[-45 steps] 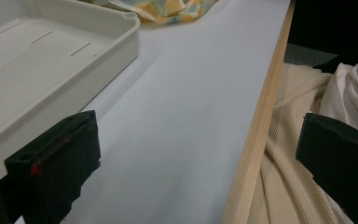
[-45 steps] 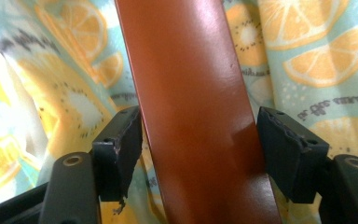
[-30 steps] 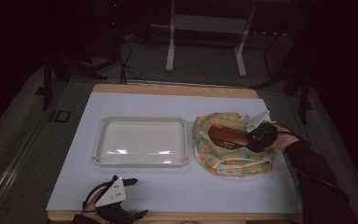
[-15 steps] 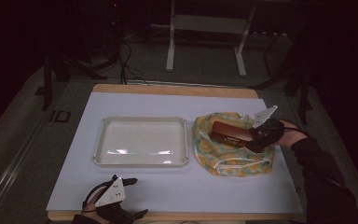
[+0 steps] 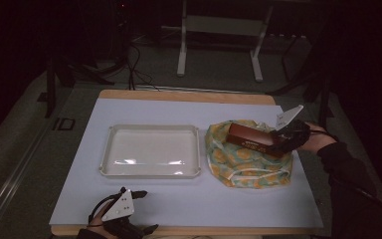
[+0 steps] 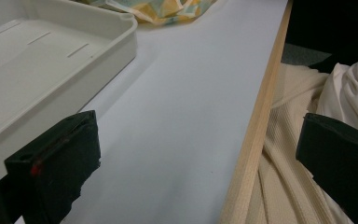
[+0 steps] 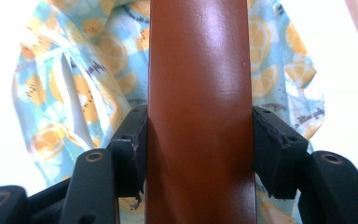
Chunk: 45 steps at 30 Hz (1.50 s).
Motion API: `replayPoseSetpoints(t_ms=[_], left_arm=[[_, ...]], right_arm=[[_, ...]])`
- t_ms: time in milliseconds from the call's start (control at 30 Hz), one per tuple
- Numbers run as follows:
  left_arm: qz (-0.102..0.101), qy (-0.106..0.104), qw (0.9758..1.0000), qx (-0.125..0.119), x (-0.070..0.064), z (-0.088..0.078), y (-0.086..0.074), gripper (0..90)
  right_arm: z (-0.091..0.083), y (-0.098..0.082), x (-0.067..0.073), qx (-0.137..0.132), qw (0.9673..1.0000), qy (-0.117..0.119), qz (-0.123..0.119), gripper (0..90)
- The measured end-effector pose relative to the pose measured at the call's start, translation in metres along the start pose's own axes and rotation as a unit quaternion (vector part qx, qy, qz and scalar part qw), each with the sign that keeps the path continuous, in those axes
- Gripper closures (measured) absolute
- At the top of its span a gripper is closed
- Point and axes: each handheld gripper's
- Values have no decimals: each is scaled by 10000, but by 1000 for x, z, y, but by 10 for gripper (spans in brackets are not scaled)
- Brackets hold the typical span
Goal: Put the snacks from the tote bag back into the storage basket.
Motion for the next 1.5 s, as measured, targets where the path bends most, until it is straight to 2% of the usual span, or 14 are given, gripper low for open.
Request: replayPoseSetpoints(t_ms=[267, 467, 700, 1067, 1500], left_arm=[[13, 1, 10000, 5, 0, 0, 0, 0], [12, -1, 10000, 5, 0, 0, 0, 0], [33, -28, 10000, 5, 0, 0, 0, 0], [42, -36, 10000, 1, -1, 0, 0, 0], [58, -46, 10000, -3, -2, -1, 0, 0]], right_arm=[[-18, 10, 1, -67, 9999, -80, -70, 430], [-35, 28, 7, -154, 9995, -146, -246, 431], [-42, 45, 12, -263, 9988, -161, -386, 430], [-38, 75, 28, -258, 9970, -58, -734, 430], [-22, 110, 48, -254, 9929, 161, -1148, 430]])
Point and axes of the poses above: each handheld gripper's, and its own axes: z roughly forward along the jaws, y roughly out of its top, x roughly to its left, and after that the axes turned 11 degrees about z, right-handed
